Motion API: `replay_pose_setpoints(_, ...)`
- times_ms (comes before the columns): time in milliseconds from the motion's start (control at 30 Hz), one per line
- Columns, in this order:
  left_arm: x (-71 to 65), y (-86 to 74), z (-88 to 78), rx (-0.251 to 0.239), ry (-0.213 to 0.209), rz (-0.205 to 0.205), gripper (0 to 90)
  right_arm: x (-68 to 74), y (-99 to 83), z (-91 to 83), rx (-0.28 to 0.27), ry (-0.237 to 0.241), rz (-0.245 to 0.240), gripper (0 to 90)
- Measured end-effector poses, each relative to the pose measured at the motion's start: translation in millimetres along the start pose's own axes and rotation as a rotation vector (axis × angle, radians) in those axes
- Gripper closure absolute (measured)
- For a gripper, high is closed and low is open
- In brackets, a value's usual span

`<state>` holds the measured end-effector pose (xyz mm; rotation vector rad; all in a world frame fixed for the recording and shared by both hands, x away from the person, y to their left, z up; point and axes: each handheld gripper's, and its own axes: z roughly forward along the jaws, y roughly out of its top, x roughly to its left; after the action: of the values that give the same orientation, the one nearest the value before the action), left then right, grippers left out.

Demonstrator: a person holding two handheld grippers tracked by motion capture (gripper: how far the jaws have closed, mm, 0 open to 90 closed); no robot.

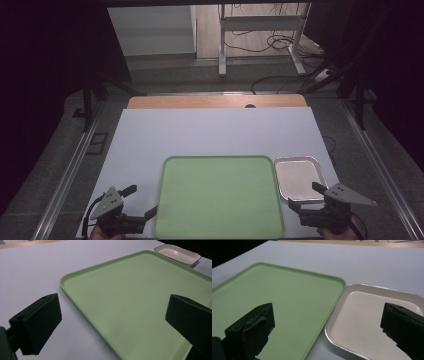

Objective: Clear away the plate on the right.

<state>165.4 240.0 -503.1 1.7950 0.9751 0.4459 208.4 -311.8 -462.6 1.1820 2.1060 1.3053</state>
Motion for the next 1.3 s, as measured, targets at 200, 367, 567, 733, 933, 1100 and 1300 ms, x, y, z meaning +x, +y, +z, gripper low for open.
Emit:
replay_pose_setpoints(200, -1.4, 0.6, 0.4, -0.003, 0.018, 0.007, 0.0, 5.7, -1.2, 1.7, 0.018, 0.02, -0.049, 0.0)
replay_pose_setpoints(367, -3.1, 2.7, 4.1, 0.003, 0.033, 0.025, 0.0, 5.2, -3.5, -2.9, 0.021, -0.009, -0.081, 0.0)
replay_pose_setpoints(567, -3.2, 3.4, 5.5, 0.004, 0.031, 0.034, 0.0, 1.9, -5.7, -1.5, 0.029, -0.009, -0.057, 0.0)
replay_pose_setpoints(733, -3.7, 3.8, 6.5, 0.01, 0.029, 0.04, 0.0, 4.1, -6.0, 0.7, 0.024, -0.012, -0.08, 0.0)
replay_pose_setpoints(933, -3.5, 3.4, 5.9, 0.011, 0.03, 0.039, 0.0, 5.2, -5.1, 3.4, 0.028, -0.014, -0.104, 0.0)
replay_pose_setpoints(1100, -3.8, 3.0, 5.2, 0.012, 0.035, 0.041, 0.0, 5.3, -3.8, 6.0, 0.026, -0.013, -0.117, 0.0)
replay_pose_setpoints(1300, -5.3, 3.0, 5.4, 0.016, 0.04, 0.049, 0.0, 4.1, -2.1, 9.7, 0.031, -0.022, -0.137, 0.0)
